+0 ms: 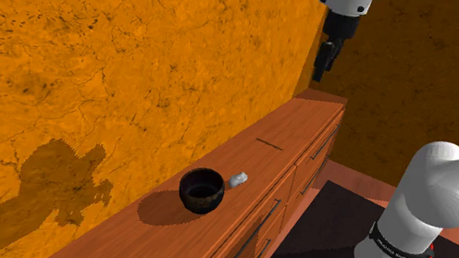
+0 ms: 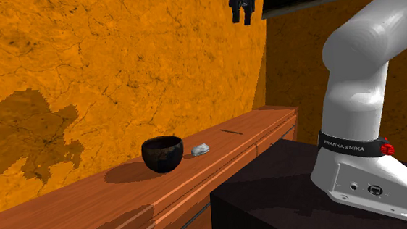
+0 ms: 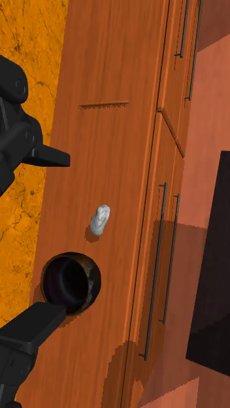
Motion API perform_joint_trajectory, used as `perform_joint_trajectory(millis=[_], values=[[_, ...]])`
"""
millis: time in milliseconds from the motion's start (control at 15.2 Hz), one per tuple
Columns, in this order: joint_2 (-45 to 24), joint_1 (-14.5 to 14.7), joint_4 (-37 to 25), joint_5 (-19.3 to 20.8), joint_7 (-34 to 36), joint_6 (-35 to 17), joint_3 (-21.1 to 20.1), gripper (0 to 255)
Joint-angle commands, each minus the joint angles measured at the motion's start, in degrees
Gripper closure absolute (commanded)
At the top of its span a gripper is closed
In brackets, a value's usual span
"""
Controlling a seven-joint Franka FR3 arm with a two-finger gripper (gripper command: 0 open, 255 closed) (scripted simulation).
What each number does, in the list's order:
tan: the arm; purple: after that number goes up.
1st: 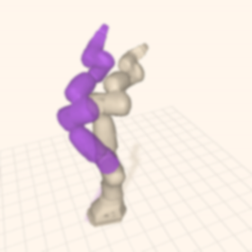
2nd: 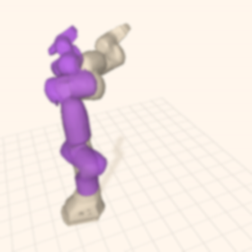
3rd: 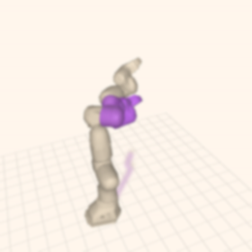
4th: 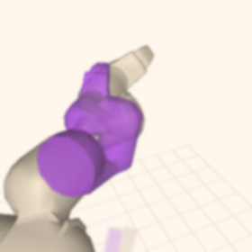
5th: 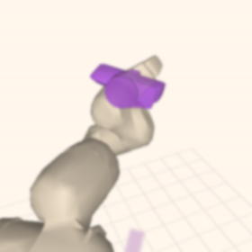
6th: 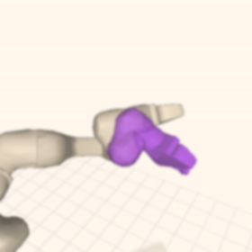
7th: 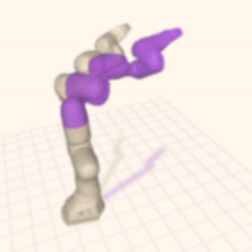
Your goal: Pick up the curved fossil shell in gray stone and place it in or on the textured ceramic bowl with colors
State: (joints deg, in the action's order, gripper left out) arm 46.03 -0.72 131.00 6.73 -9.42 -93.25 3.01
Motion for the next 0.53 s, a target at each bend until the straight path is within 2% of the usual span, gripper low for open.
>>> perform_joint_trajectory(millis=[0, 462], values=[[0.0, 0.0, 0.0, 0.0, 0.0, 0.0, 0.0, 0], [-8.7, 2.9, 5.1, 2.3, -9.4, -11.6, 3.6, 0]])
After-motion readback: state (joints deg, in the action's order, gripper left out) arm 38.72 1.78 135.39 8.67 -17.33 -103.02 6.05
